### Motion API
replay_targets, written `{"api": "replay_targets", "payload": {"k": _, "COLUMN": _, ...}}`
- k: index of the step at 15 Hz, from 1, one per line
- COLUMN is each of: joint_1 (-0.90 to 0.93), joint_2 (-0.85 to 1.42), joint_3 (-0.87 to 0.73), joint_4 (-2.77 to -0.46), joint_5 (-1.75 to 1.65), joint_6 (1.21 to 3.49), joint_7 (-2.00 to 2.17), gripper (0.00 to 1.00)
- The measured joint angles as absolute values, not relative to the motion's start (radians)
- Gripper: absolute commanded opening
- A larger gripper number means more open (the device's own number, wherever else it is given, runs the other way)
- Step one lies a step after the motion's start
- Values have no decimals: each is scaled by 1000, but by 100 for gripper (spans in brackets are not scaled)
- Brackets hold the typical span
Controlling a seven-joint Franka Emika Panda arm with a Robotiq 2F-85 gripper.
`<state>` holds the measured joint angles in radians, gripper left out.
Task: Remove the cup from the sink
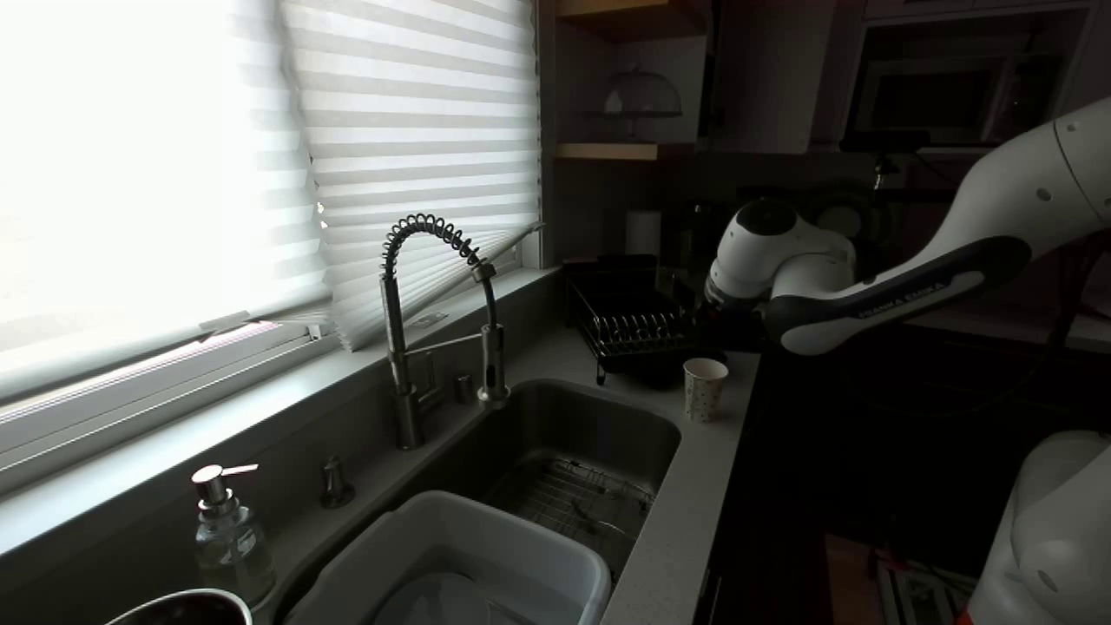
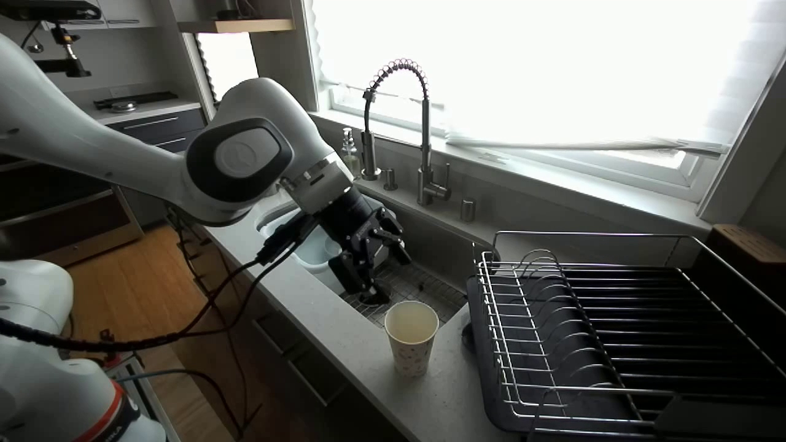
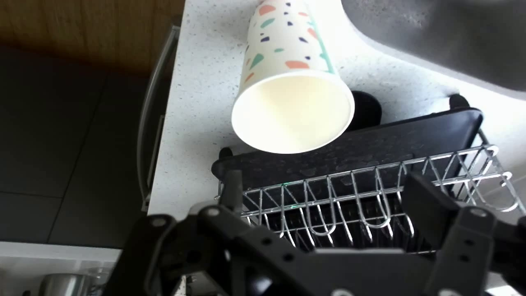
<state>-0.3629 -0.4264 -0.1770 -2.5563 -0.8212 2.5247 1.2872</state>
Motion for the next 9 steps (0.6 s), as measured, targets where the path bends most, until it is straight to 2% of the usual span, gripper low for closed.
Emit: {"api": "replay_targets", "payload": {"k": 9, "joint_1": -280, "joint_2": -491, "joint_3": -134, "joint_4": -2442, "joint_5": -591, "joint_6": 2222, "joint_7": 759, "gripper": 100}}
